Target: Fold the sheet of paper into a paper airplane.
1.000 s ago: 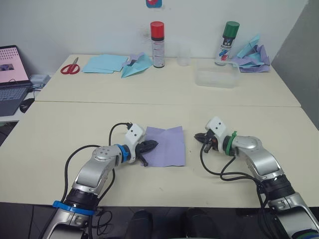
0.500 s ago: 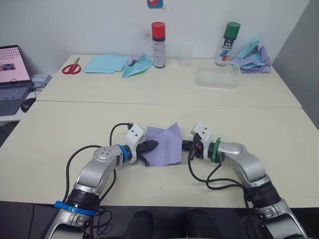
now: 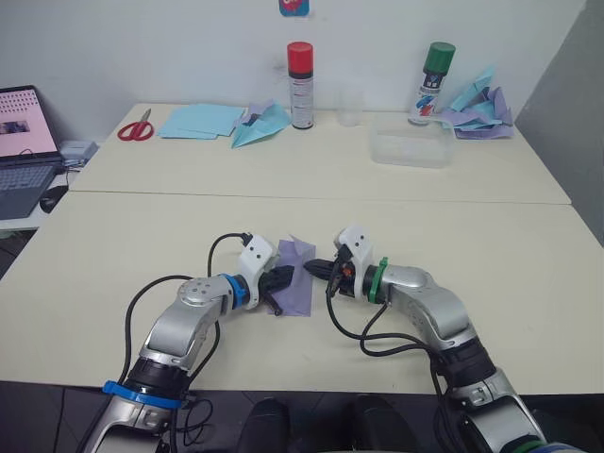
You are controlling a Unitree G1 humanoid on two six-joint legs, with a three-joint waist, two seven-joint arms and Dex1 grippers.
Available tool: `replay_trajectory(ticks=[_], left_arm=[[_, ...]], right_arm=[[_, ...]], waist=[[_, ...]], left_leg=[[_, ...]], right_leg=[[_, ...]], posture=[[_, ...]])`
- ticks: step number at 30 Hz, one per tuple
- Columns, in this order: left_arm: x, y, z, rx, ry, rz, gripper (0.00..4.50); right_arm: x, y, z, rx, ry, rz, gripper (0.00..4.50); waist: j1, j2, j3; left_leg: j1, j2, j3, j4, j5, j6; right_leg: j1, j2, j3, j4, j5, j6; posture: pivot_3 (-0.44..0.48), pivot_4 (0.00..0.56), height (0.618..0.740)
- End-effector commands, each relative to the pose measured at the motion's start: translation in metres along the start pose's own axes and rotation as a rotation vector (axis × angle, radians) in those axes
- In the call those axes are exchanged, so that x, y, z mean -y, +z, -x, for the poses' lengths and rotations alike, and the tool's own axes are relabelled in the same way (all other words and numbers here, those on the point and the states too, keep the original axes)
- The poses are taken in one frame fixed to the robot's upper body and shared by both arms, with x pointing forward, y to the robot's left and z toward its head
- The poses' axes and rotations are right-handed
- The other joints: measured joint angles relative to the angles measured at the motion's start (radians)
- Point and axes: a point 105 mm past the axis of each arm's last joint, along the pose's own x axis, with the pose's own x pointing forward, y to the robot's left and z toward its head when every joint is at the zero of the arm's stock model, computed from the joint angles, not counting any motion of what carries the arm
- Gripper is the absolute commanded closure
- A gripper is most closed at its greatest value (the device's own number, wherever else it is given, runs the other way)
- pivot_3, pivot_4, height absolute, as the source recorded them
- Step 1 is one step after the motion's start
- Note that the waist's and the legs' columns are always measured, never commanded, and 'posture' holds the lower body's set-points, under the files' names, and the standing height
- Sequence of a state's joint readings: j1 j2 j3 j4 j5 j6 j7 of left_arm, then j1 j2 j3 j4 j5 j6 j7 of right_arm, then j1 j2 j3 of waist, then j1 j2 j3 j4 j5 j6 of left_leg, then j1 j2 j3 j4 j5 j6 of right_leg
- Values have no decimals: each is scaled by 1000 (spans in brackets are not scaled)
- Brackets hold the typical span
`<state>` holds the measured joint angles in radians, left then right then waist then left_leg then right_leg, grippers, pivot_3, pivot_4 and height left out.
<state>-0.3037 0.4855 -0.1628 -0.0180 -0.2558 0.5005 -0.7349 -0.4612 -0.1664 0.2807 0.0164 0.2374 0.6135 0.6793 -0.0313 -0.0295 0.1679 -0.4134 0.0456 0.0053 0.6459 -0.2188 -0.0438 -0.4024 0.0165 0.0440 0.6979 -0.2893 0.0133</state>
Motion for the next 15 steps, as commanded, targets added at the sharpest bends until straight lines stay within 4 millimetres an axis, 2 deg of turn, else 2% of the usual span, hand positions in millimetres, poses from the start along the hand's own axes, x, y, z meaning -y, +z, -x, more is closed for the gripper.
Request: replay_trajectory(ticks=[1, 6, 10, 15], left_arm=[[4, -29, 5, -118, -4, 49, 4500], [-2, -34, 19, -148, 32, 83, 4500], [-9, -36, 27, -166, 60, 82, 4500], [-19, -25, 37, -144, 87, 71, 4500]], right_arm=[[-3, 7, -8, 7, 16, 76, 4464], [-2, -11, -17, -82, 14, 183, 4464], [-2, -18, -21, -118, 21, 221, 4464], [2, -25, -23, -164, 16, 261, 4464]], waist=[[-1, 0, 0], [-5, 0, 0], [-9, 0, -1], [-13, 0, -1]], left_leg=[[0, 0, 0, 0, 0, 0], [0, 0, 0, -1, 0, 0], [2, 0, 0, -2, 0, 0], [13, 1, 0, -4, 0, 0]], right_leg=[[0, 0, 0, 0, 0, 0], [-1, 0, 0, 0, 0, 0], [-1, 1, 1, 0, 0, 0], [9, 2, 1, 0, -1, -3]], posture=[[0, 150, 740], [0, 150, 740], [0, 150, 740], [0, 150, 740]])
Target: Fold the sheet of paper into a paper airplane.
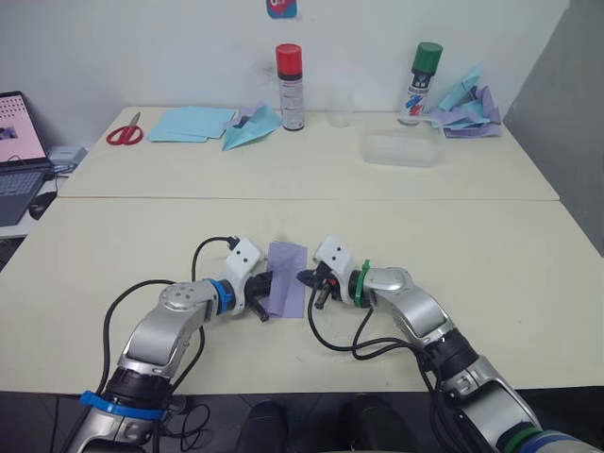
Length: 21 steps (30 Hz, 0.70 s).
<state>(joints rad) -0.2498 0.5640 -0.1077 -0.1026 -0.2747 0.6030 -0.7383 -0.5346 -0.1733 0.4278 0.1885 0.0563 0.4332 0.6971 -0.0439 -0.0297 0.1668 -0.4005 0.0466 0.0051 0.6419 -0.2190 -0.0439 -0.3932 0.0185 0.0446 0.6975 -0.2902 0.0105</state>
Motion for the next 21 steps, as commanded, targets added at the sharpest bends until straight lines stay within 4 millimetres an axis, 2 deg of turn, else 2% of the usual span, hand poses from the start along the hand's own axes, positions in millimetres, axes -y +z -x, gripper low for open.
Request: replay_trajectory(ticks=[1, 4, 6, 8, 11, 14, 18, 21], left_arm=[[-11, -15, 13, -67, 37, 44, 4500], [-19, 2, 28, -8, 53, -3, 4500], [-19, 26, 34, 104, 50, -27, 4500], [-13, 48, 35, 180, 27, -56, 4500], [-3, 57, 28, 193, -2, -81, 4500], [4, 49, 16, 161, -9, -78, 4500], [13, 7, 0, -7, -16, -110, 4500], [17, -8, -5, -48, -25, -122, 4500]], right_arm=[[1, -7, -2, -41, -2, 25, 4464], [4, -10, -2, -54, -15, 27, 4464], [5, -10, -2, -55, -18, 25, 4464], [6, -11, -2, -55, -20, 24, 4464], [6, -11, -2, -54, -17, 23, 4464], [6, -10, -1, -52, -12, 23, 4464], [6, -9, 3, -42, -4, 19, 4464], [4, -3, 7, -4, 16, 90, 4464]], waist=[[-2, 0, 0], [-5, 0, 0], [-5, 0, 1], [-4, -1, 1], [1, -1, 1], [2, -1, 1], [2, -1, 1], [6, -2, 2]], left_leg=[[4, 0, 0, -1, 0, 0], [4, 1, -1, -1, 0, 0], [4, 1, -1, -1, 0, 0], [3, 1, -2, -1, 0, 0], [3, 1, -2, -1, 0, 0], [3, 0, 0, -1, 0, 0], [2, 0, 0, -2, 0, 0], [2, 1, -1, -2, 0, 0]], right_leg=[[4, 0, 0, 0, -1, -1], [4, 0, 0, 0, -1, -2], [4, -1, -1, 0, -1, -2], [4, -1, -1, 0, -1, -2], [4, -3, -1, -1, -1, -2], [4, -3, 1, -1, -1, -1], [4, -3, 1, -2, -1, -1], [3, -3, 0, -3, -1, -1]], posture=[[0, 150, 740], [0, 150, 740], [0, 150, 740], [0, 150, 740], [0, 150, 740], [0, 150, 740], [0, 150, 740], [0, 150, 740]])
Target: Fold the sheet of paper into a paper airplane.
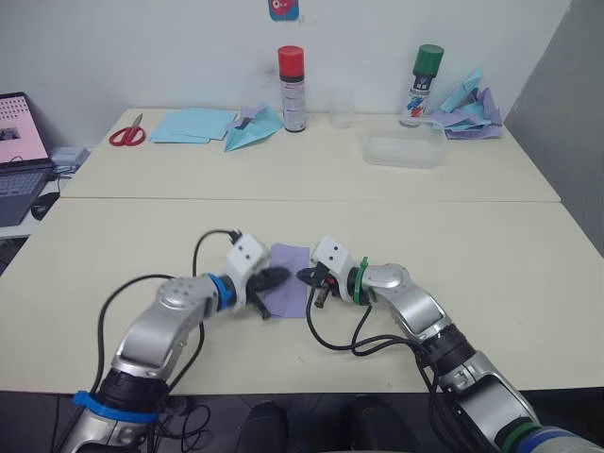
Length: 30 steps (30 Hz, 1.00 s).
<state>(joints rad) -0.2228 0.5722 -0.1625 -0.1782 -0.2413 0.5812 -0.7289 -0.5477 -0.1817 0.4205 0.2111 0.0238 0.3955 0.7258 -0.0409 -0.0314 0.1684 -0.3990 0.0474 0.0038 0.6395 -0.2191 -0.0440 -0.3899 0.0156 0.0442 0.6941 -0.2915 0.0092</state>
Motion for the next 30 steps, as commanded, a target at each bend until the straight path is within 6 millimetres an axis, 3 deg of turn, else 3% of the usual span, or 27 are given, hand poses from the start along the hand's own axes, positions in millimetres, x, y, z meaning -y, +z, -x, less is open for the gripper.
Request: replay_trajectory(ticks=[1, 8, 17, 21, 25, 30], left_arm=[[2, -13, -3, -51, -1, -45, 4500], [1, -21, -6, -65, -13, -59, 4500], [-2, -22, -5, -66, -12, -69, 4500], [-3, -20, -5, -59, -7, -66, 4500], [-2, -20, -6, -56, -9, -62, 4500], [-5, -16, -6, -30, 6, -11, 4500]], right_arm=[[-1, -3, 6, 11, 16, 67, 4464], [9, -4, 3, 33, -42, -35, 4464], [60, -15, 0, -33, -284, -69, 4464], [69, -17, 0, -40, -310, -52, 4464], [67, -5, -1, 23, -283, -11, 4464], [52, 30, 8, 222, -162, -19, 4464]], waist=[[6, 0, 0], [8, 0, 0], [8, 1, 0], [8, 1, 0], [8, 1, 0], [9, 2, 1]], left_leg=[[0, 0, 0, 0, 0, 0], [1, 0, 0, -1, 0, 0], [1, 0, 0, -1, 0, 0], [1, 0, 1, -2, 0, 0], [2, 0, 0, -2, 0, 0], [0, 0, 0, -2, 0, 0]], right_leg=[[0, 0, -1, 0, 0, 0], [1, -1, 0, -1, 0, 0], [1, -1, 0, -1, 0, 0], [1, -2, 1, -2, 0, 0], [1, -2, 0, -2, 1, 1], [1, -2, 0, -4, 1, 1]], posture=[[0, 150, 740], [0, 150, 740], [0, 150, 740], [0, 150, 740], [0, 150, 740], [0, 150, 740]])
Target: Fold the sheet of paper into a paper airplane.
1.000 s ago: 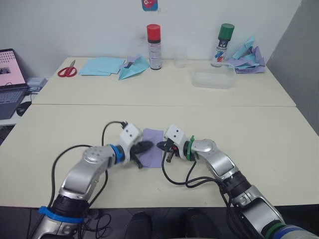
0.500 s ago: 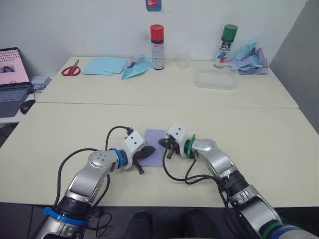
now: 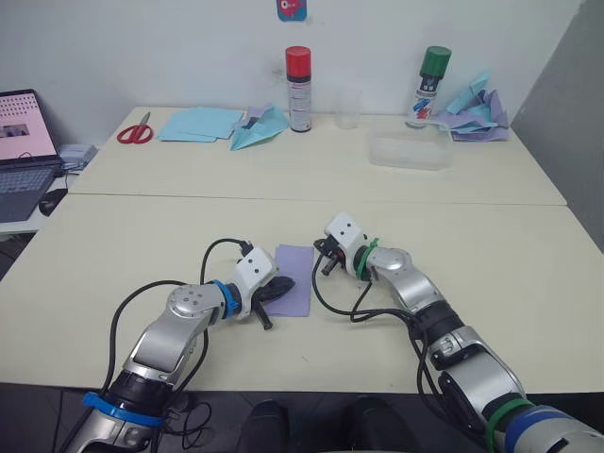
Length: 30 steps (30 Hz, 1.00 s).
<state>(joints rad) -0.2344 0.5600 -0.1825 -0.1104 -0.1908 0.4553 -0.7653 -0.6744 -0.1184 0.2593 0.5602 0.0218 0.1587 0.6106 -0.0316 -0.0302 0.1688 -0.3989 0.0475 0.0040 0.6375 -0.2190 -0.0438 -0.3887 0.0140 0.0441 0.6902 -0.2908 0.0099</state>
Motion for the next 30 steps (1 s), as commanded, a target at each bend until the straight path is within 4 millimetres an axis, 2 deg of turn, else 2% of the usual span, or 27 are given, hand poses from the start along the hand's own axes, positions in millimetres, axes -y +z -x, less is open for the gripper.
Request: replay_trajectory(ticks=[1, 4, 11, 15, 20, 25, 30], left_arm=[[-4, -16, 0, -59, 25, 61, 4500], [-6, -18, 1, -73, 26, 48, 4500], [-11, -17, 0, -74, 35, 51, 4500], [-13, -18, 0, -74, 50, 82, 4500], [-14, -20, 2, -86, 53, 86, 4500], [-15, -20, 1, -87, 51, 86, 4500], [-11, -20, 0, -86, 36, 101, 4500]], right_arm=[[-9, 36, 10, 161, 92, 20, 4464], [-15, 37, 16, 154, 128, 27, 4464], [-39, -5, 17, -49, 228, 83, 4464], [-51, -18, 22, -108, 292, 102, 4464], [-76, -27, 34, -163, 446, 76, 4464], [-91, -28, 40, -184, 531, 64, 4464], [-108, -34, 56, -251, 670, 49, 4464]], waist=[[0, 1, 1], [-1, 1, 1], [-1, 1, 1], [-1, 1, 0], [-1, 1, -1], [-1, 1, -1], [-1, 1, -1]], left_leg=[[-1, 0, 0, 0, 0, 0], [-1, 0, 0, -2, 0, 0], [0, 0, 0, -3, 0, 0], [1, 0, 0, -4, 0, 0], [1, 0, 0, -7, 0, 0], [1, 0, 0, -8, 0, 0], [1, 0, 0, -8, 0, 0]], right_leg=[[0, 0, 0, -1, 0, 0], [0, 0, 0, -2, 0, 1], [0, 0, 0, -3, 0, 0], [0, 0, 0, -3, 0, 0], [0, 0, 0, -6, 0, 0], [1, 0, 0, -7, 0, 0], [1, 0, 0, -8, 0, 0]], posture=[[0, 150, 740], [0, 150, 740], [0, 150, 740], [0, 150, 740], [0, 150, 740], [0, 150, 740], [0, 150, 740]])
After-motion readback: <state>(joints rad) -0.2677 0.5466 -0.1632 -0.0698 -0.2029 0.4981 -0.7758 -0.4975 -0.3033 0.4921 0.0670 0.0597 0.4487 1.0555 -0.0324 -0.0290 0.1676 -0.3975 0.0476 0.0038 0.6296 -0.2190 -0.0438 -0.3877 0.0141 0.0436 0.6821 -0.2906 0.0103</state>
